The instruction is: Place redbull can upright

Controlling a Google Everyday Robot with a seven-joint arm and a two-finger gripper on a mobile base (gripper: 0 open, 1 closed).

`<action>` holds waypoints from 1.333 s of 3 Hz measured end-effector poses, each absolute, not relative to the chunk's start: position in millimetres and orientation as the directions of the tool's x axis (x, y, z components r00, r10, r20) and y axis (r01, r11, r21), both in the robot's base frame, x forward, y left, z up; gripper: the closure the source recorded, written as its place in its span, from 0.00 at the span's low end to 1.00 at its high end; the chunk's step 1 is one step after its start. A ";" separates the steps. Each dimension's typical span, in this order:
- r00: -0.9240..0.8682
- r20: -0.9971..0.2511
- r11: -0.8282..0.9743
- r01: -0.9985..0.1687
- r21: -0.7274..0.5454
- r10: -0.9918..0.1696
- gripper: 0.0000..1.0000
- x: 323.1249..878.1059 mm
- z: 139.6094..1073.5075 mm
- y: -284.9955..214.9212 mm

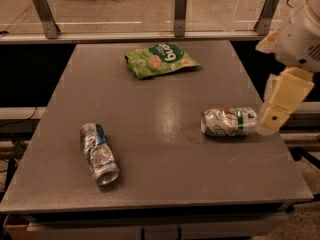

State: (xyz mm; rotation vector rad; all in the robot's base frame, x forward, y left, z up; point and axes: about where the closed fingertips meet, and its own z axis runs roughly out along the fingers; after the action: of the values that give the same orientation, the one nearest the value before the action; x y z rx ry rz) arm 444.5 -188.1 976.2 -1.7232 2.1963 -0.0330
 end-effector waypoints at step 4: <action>-0.274 -0.340 0.306 -0.951 -0.044 -0.900 0.00 480.5 948.8 24.8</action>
Offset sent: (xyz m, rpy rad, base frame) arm 0.0470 0.2376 -0.0396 0.1373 0.1856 0.0242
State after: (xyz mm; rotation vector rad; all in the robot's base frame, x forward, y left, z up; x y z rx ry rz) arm 480.5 24.8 948.8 -1.6723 2.2767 0.2414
